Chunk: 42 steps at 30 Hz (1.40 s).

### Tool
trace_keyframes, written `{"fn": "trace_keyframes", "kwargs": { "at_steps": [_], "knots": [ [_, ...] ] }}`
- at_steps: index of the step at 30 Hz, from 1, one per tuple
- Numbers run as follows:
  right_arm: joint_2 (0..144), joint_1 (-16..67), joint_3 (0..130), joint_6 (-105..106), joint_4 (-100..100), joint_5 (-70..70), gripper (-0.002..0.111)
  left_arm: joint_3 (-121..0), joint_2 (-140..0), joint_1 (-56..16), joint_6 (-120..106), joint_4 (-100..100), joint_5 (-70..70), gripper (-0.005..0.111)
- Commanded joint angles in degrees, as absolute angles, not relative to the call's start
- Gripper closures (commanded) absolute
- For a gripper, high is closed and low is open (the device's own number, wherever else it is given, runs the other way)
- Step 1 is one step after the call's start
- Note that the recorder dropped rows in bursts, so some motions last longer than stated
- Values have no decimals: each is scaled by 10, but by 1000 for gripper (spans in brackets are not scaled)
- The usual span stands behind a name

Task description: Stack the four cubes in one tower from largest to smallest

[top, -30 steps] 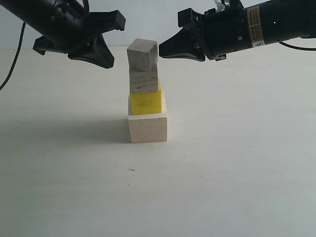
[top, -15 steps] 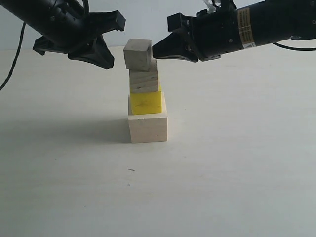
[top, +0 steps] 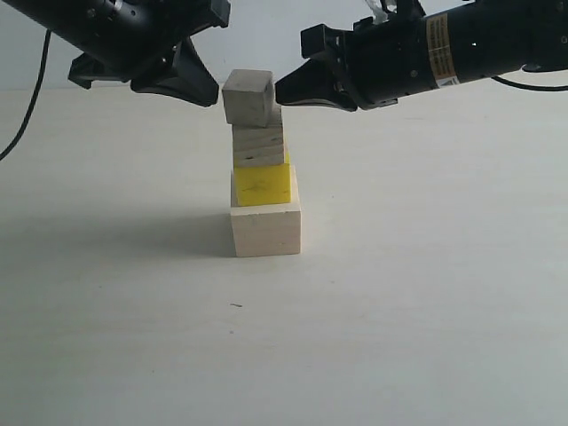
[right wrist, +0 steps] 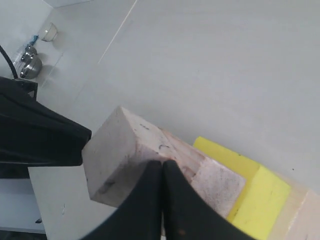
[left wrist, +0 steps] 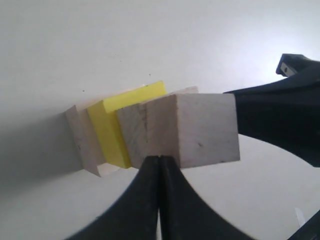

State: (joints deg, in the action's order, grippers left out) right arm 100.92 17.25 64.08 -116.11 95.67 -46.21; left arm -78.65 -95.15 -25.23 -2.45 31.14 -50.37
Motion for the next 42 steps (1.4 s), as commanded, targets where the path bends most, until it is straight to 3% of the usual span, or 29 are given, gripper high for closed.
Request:
{"fn": "trace_keyframes", "kwargs": {
  "at_steps": [1,22,33,38,42],
  "knots": [
    [1010,173,644,-1154,955,-458,108,-787,-946,-251,-34,329,-512,107],
    [1010,172,644,-1154,968,-442,108,-787,-945,-254,-56,345,-525,107],
    [970,78,641,-1160,980,-428,108,-787,-891,-251,35,171,-499,107],
    [903,63,553,-1130,968,-283,108,-784,-865,-251,48,131,-486,107],
    [811,63,519,-1060,969,-219,108,-692,-839,-224,48,113,-411,107]
  ]
}}
